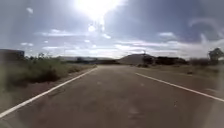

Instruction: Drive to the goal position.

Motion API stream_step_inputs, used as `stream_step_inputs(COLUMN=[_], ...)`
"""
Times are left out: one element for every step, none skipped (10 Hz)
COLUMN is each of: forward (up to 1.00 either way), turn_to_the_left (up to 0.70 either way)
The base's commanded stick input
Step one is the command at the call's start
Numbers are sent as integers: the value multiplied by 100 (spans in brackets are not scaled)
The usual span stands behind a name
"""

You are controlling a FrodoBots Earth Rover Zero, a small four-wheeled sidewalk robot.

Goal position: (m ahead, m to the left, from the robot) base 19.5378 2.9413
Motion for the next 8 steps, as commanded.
stream_step_inputs(forward=[100, 100, 100, 100, 100, 100, 100, 100], turn_to_the_left=[0, 0, 0, 2, 5, 14, 30, 31])
